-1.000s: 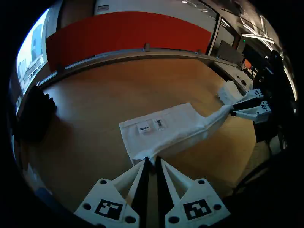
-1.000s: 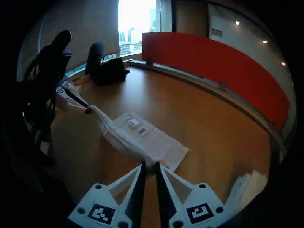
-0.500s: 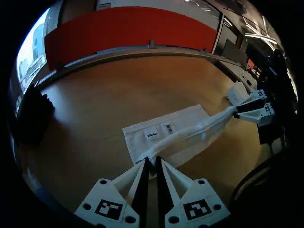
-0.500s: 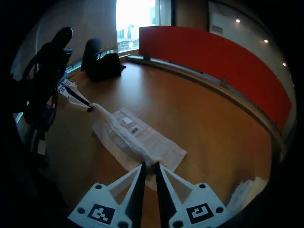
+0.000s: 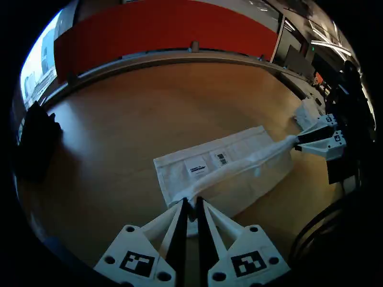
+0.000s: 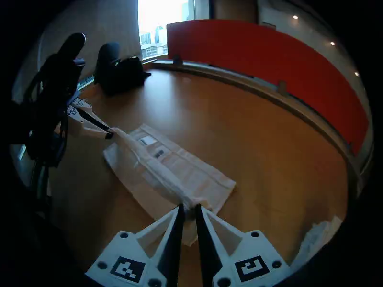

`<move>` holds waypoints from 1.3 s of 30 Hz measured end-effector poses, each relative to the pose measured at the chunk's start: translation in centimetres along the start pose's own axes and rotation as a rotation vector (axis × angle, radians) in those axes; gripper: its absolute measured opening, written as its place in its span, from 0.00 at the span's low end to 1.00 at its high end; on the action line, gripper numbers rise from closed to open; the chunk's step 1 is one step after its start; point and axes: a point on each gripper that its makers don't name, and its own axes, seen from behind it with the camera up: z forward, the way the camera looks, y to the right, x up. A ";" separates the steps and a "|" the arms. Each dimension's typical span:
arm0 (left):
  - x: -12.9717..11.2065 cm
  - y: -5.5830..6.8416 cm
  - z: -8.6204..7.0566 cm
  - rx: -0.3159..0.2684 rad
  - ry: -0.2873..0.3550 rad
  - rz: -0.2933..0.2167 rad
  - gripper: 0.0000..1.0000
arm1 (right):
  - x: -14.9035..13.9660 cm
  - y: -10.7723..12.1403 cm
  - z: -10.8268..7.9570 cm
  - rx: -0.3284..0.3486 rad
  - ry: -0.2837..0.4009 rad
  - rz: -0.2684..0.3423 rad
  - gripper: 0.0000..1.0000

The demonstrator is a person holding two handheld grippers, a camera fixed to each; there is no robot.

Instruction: Fold towel

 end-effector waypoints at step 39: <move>1.4 -3.6 4.4 0.113 0.000 0.039 0.63 | -0.3 5.6 4.3 -0.165 -0.038 0.007 0.70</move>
